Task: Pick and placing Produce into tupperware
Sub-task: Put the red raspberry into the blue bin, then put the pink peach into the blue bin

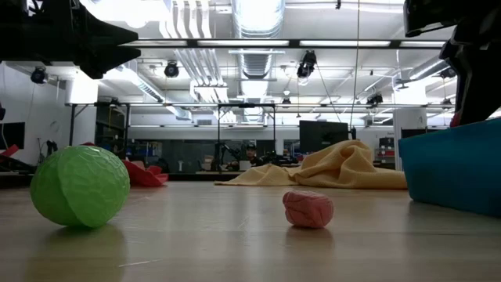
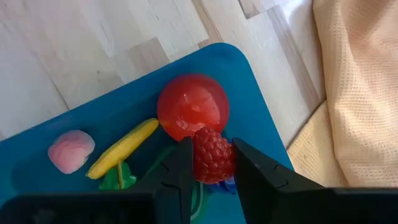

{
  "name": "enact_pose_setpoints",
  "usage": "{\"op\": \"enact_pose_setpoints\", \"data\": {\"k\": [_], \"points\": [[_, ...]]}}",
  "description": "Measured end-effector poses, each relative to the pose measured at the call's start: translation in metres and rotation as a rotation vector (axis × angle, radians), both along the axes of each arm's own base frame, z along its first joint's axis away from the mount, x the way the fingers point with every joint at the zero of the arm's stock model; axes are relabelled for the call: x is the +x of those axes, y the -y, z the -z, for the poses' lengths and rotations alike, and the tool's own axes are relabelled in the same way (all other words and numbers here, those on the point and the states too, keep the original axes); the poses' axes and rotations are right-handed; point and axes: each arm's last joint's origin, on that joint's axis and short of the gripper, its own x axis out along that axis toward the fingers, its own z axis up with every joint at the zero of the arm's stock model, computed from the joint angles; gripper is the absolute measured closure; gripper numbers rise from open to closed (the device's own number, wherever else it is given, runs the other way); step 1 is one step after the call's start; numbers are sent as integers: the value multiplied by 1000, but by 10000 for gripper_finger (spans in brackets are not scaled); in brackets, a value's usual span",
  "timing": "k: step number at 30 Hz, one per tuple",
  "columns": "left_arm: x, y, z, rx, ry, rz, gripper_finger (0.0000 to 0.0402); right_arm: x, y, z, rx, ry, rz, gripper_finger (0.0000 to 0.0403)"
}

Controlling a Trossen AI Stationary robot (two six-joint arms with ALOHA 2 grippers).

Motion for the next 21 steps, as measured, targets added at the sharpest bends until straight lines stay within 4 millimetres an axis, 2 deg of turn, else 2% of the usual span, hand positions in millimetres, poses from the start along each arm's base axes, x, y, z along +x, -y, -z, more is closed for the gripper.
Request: {"op": "enact_pose_setpoints", "data": {"k": [17, 21], "points": [[0, 0, 0, 0, -1, 0, 114, 2, -1, 0, 21, 43, 47, 218], [0, 0, 0, 0, -1, 0, 114, 8, -7, -5, 19, 166, -17, 213]]}}
